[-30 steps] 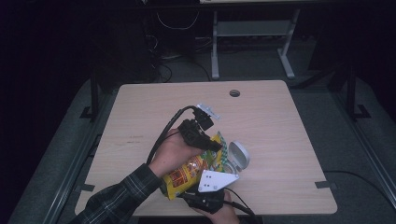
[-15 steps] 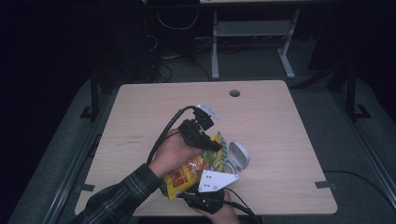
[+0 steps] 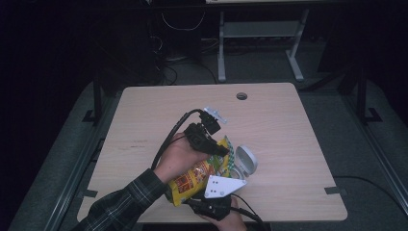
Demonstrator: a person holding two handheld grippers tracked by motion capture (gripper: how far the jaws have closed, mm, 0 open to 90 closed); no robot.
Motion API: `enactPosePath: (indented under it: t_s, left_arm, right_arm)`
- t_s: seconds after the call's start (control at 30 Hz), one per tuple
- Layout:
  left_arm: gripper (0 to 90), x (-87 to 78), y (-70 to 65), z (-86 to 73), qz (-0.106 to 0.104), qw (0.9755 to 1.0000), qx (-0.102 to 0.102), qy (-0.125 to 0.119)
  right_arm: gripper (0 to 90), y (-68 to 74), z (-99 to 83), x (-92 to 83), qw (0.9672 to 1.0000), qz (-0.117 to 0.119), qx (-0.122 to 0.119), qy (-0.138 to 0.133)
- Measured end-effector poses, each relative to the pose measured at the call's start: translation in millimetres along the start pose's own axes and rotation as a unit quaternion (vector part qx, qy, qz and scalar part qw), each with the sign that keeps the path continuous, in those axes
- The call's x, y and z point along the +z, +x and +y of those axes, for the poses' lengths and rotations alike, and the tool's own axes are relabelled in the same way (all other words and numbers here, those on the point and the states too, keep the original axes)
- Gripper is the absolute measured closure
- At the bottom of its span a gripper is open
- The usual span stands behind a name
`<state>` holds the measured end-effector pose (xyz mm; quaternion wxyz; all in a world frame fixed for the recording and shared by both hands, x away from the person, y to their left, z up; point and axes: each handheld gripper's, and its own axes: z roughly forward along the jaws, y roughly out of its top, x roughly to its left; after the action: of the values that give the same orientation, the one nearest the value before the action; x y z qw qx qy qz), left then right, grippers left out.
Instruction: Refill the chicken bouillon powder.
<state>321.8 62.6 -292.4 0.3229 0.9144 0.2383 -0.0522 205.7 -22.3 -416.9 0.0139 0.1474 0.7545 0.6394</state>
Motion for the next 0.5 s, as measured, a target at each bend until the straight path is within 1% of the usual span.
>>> enactPosePath:
  t_s: [0.33, 0.5]
  left_arm:
    - [89.9, 0.2, 0.6, 0.3, -0.002, 1.0, -0.001, 0.001]
    - [89.9, 0.4, 0.0, 0.8, 0.002, 1.0, -0.002, 0.002]
  right_arm:
    - [89.9, 0.4, 0.5, 0.0, 1.0, 0.0, 0.001, 0.0]
    - [89.9, 0.3, 0.5, -0.1, 1.0, 0.0, -0.001, -0.002]
